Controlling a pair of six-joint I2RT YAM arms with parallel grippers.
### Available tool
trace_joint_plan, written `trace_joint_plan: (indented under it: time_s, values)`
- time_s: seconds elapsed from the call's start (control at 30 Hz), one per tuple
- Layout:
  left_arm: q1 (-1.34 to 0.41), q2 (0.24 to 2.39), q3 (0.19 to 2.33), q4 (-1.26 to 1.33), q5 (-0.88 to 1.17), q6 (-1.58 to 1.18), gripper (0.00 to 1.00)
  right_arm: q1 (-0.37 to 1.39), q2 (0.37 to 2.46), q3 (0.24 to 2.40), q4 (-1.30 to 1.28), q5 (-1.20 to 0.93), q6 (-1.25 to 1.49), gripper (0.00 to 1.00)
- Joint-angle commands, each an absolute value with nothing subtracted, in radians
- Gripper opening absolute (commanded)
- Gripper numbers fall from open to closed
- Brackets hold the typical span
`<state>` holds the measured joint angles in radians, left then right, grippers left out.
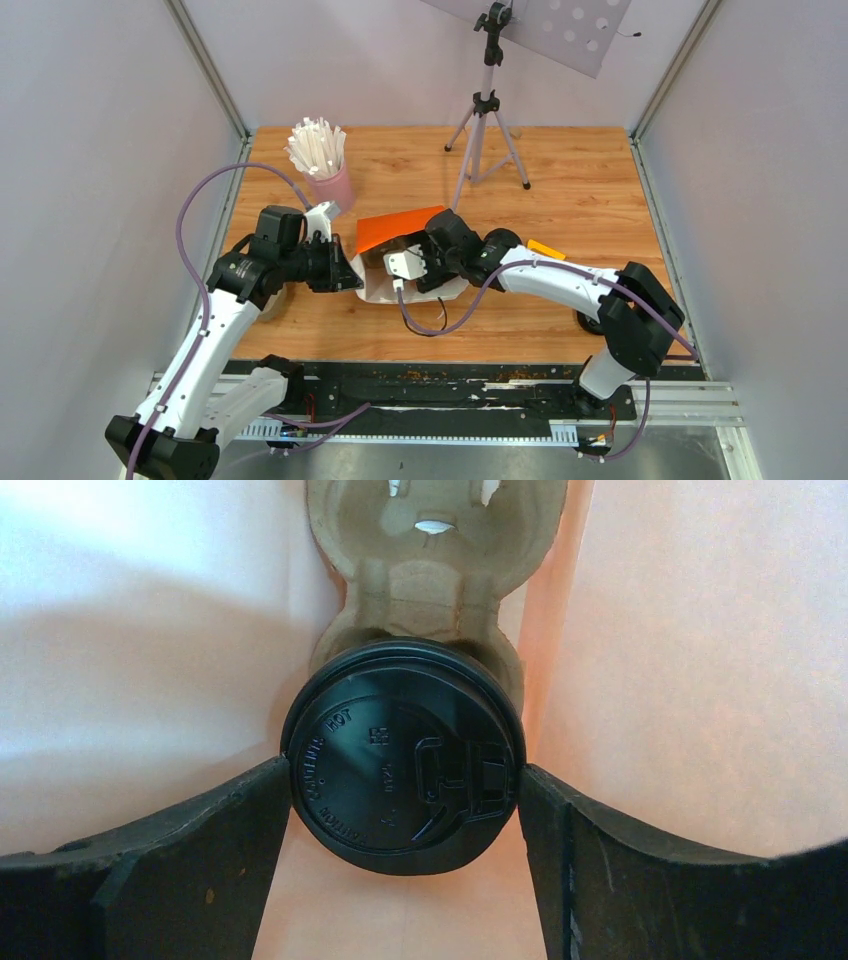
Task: Pack the takeout coffee
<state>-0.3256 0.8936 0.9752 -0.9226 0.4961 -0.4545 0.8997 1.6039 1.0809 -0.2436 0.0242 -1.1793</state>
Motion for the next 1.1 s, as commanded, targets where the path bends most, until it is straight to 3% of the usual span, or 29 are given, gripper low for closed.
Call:
trace_joint_plan:
  time_s: [0.0, 0.4, 1.07]
  values:
    - [-0.324, 0.895, 1.016, -0.951, 0.484, -0.414, 0.04, 0.884, 1.604, 1.131, -0.31, 0.015, -1.175, 0.84]
    - [-0.324, 0.895, 1.017, -0.948, 0.485, -0.416, 0.03, 0.884, 1.58, 1.176, -0.38, -0.09, -1.132, 0.87]
    - [-0.324, 0.888, 1.028, -0.967, 0.479, -0.408, 0.03, 0.891, 1.537, 1.156, -0.348, -0.024, -1.097, 0.89]
